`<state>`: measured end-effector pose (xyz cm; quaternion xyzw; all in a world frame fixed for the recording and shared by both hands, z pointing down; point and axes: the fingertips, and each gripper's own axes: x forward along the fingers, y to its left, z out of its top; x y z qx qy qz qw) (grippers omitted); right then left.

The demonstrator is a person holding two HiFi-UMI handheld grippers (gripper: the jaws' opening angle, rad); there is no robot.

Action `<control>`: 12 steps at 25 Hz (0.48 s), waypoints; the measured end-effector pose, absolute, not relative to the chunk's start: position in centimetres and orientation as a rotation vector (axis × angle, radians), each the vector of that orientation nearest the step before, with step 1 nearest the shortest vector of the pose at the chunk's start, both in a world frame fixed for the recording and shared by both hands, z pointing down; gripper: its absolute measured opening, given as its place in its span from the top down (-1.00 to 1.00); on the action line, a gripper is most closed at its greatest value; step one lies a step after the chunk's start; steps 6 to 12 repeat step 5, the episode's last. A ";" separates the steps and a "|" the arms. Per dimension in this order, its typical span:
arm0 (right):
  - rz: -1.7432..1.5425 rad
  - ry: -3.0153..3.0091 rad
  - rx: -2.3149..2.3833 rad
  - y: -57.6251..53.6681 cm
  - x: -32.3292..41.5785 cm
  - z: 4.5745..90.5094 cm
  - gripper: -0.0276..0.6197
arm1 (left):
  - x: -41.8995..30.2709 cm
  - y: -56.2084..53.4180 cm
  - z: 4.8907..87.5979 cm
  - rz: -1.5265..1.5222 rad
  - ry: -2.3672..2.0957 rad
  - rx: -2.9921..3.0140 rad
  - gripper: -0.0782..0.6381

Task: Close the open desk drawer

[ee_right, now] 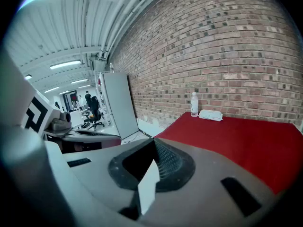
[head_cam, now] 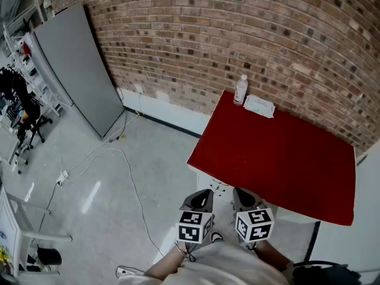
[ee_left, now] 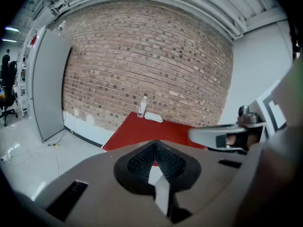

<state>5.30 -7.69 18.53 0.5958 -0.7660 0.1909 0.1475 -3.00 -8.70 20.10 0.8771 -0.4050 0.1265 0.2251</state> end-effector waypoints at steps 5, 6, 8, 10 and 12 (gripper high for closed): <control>0.551 -2.198 1.717 -8.2 5.3 18.5 0.92 | -2.9 -9.2 19.7 0.338 -1.115 2.413 0.75; 0.551 -2.198 1.717 -8.2 5.3 18.5 0.92 | -2.9 -9.2 19.7 0.338 -1.115 2.413 0.75; 0.551 -2.198 1.717 -8.2 5.3 18.5 0.92 | -2.9 -9.2 19.7 0.338 -1.115 2.413 0.75; 0.551 -2.198 1.717 -8.2 5.3 18.5 0.92 | -2.9 -9.2 19.7 0.338 -1.115 2.413 0.75; 0.551 -2.198 1.717 -8.2 5.3 18.5 0.92 | -2.9 -9.2 19.7 0.338 -1.115 2.413 0.75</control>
